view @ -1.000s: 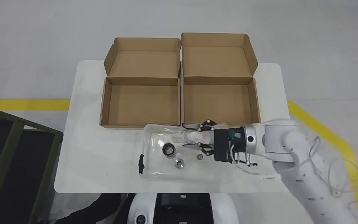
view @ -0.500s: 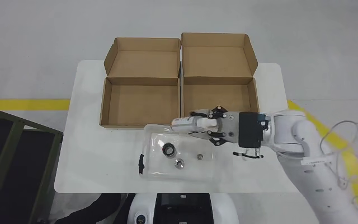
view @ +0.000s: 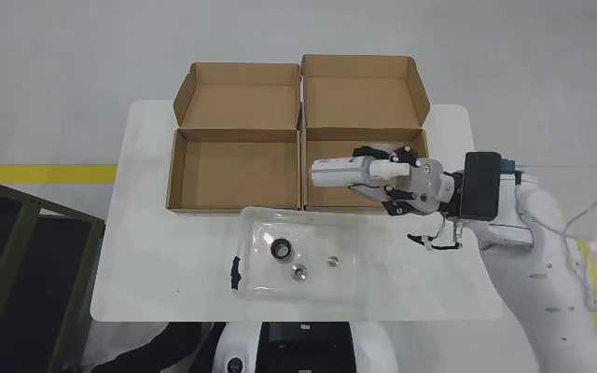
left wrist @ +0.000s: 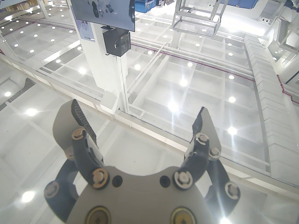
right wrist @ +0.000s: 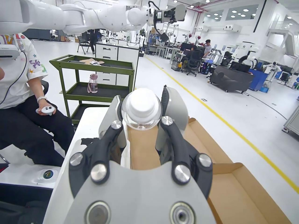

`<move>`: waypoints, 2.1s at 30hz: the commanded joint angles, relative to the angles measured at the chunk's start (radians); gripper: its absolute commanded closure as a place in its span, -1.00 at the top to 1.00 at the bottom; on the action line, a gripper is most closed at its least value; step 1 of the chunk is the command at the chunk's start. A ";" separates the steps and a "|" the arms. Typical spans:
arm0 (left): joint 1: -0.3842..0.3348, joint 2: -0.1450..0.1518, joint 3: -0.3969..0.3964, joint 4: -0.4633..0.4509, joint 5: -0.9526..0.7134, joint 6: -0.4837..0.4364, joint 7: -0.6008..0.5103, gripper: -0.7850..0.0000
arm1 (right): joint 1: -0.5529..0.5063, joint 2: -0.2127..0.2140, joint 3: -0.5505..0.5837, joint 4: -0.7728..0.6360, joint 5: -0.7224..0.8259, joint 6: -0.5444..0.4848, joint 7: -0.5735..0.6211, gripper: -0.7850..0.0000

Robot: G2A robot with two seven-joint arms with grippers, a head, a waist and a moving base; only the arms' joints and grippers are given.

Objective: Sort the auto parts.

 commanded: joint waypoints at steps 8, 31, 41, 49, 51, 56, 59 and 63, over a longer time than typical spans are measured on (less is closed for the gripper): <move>0.000 0.000 0.000 0.000 0.000 0.000 0.000 1.00 | -0.007 -0.005 0.015 0.009 0.009 -0.006 -0.053 -1.00; 0.000 0.000 0.000 0.000 0.000 0.000 0.000 1.00 | 0.076 -0.035 -0.126 0.165 -0.160 0.104 0.064 -1.00; 0.000 0.000 0.000 0.000 0.000 0.000 0.000 1.00 | 0.145 -0.050 -0.205 0.253 -0.229 0.149 0.187 -1.00; 0.000 0.000 0.000 0.000 0.000 0.000 0.000 1.00 | 0.209 -0.063 -0.263 0.310 -0.283 0.177 0.279 -1.00; 0.000 0.000 0.000 0.000 0.000 0.000 0.000 1.00 | 0.220 -0.067 -0.278 0.330 -0.290 0.189 0.292 -1.00; 0.000 0.000 0.000 0.000 0.000 0.000 0.000 1.00 | 0.249 -0.080 -0.319 0.391 -0.288 0.201 0.317 -1.00; 0.000 0.000 0.000 0.000 0.000 0.000 0.000 1.00 | 0.267 -0.088 -0.341 0.418 -0.292 0.208 0.337 -1.00; 0.000 0.000 0.000 0.000 0.000 0.000 0.000 1.00 | 0.285 -0.096 -0.363 0.451 -0.293 0.217 0.353 -1.00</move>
